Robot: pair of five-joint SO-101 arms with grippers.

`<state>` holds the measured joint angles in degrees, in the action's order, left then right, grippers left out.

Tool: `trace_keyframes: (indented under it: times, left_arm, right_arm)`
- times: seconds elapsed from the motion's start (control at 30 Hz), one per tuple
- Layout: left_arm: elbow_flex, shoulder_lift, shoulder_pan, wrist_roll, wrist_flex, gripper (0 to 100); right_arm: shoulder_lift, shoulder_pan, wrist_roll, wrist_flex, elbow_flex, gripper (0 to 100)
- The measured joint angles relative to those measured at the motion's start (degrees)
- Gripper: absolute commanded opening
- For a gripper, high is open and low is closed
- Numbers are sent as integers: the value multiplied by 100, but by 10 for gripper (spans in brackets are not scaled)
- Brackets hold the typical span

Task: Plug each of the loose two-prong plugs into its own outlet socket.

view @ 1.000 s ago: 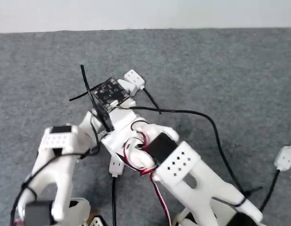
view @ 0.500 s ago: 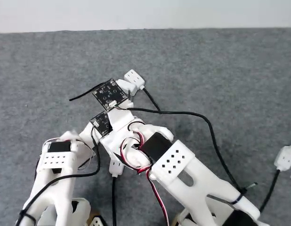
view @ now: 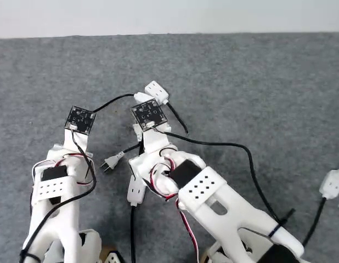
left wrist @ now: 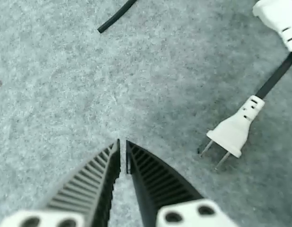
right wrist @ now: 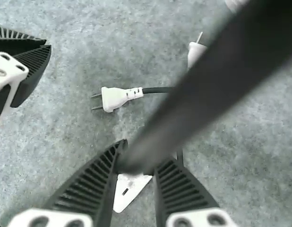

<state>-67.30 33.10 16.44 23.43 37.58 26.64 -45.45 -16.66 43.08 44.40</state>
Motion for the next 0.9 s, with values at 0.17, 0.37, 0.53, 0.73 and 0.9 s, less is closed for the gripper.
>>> trace_keyframes:
  times: [0.17,0.37,0.53,0.73,0.9]
  left_arm:
    - [0,0,0,0,-18,13]
    - [0,0,0,18,-26,13]
    - [0,0,0,53,-26,13]
    - [0,0,0,53,-26,13]
    - [0,0,0,53,-26,13]
  right_arm:
    - [-316,0,-62,-396,211,9]
    - [-589,26,-62,-554,211,9]
    - [-589,35,-62,-554,211,9]
    - [-589,35,-62,-510,211,9]
    - [-589,35,-62,-466,202,9]
